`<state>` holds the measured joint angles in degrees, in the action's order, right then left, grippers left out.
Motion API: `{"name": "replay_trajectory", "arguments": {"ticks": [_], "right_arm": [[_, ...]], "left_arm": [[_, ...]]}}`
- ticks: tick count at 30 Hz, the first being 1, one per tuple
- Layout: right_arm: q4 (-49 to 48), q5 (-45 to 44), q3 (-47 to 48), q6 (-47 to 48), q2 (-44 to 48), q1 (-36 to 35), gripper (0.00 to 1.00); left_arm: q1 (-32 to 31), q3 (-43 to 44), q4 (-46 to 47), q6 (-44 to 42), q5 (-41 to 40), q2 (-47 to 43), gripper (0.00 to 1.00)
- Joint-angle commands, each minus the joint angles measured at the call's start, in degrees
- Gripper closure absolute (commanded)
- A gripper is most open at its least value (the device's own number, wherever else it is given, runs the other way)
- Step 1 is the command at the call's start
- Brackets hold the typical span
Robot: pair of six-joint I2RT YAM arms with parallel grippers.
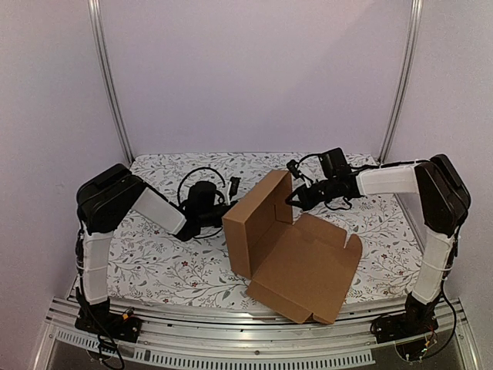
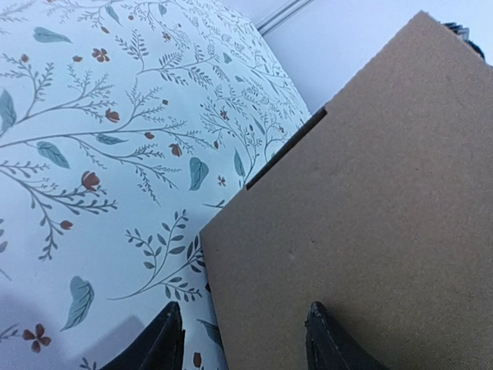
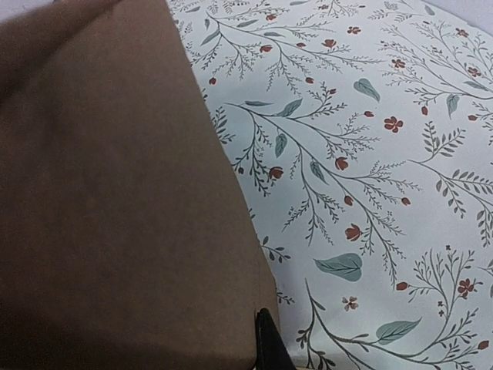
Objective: Fold the paper box
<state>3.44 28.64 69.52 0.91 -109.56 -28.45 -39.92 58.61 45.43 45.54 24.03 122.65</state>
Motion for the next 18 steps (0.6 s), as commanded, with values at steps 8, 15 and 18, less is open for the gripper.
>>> {"name": "replay_trajectory", "arguments": {"ticks": [8, 15, 18], "right_arm": [[12.59, -2.58, 0.54, 10.08, 4.52, -1.07, 0.97], [1.28, -0.12, -2.36, 8.69, 0.98, -1.61, 0.89], [-1.85, 3.28, -2.24, 8.5, -0.89, -1.7, 0.8]], "left_arm": [[2.13, -8.03, 11.05, 1.78, 1.17, -1.93, 0.46], [1.78, -6.08, 13.37, 3.82, 2.43, 0.35, 0.46], [1.86, -4.04, 12.38, 3.62, 2.86, 1.17, 0.46]]}}
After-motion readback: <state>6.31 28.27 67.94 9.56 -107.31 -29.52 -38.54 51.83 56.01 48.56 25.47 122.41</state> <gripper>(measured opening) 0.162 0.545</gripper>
